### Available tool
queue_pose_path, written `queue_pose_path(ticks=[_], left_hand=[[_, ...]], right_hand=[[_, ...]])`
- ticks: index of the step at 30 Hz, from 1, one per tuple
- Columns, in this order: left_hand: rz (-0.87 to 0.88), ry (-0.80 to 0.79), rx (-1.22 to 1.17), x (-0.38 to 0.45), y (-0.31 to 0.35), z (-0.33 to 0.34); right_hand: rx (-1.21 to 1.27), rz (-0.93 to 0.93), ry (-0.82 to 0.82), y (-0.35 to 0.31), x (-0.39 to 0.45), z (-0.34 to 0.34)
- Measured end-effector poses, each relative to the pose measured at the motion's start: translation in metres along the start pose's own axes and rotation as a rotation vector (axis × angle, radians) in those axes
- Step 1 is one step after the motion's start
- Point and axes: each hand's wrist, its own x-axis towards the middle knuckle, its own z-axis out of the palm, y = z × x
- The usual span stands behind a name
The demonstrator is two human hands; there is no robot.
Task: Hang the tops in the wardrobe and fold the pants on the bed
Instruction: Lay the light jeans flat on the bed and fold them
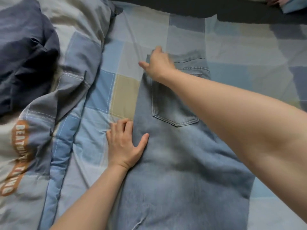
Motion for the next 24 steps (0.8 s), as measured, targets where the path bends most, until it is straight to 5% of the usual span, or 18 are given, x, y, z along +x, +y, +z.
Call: queue_pose_path(ticks=[4,8,14,17,19,22,24], left_hand=[[0.008,-0.016,0.063,0.000,-0.001,0.000],[0.042,0.018,0.043,-0.003,0.001,-0.002],[0.090,0.016,0.009,0.000,0.000,0.000],[0.070,-0.026,0.042,0.000,-0.002,0.002],[0.044,-0.023,0.065,0.002,-0.003,0.004],[0.015,0.004,0.087,0.003,-0.001,0.006],[0.016,0.000,0.090,0.003,-0.002,0.007]], right_hand=[[-0.363,-0.098,0.015,-0.014,0.008,0.006],[-0.338,0.030,-0.059,-0.011,0.006,0.027],[0.170,-0.251,0.566,-0.009,-0.016,-0.004],[0.203,-0.430,0.809,-0.025,-0.026,-0.006],[0.081,-0.402,0.757,-0.024,-0.014,0.011],[-0.004,-0.200,0.250,-0.008,0.011,0.033],[0.160,-0.186,0.096,0.007,0.009,0.022]])
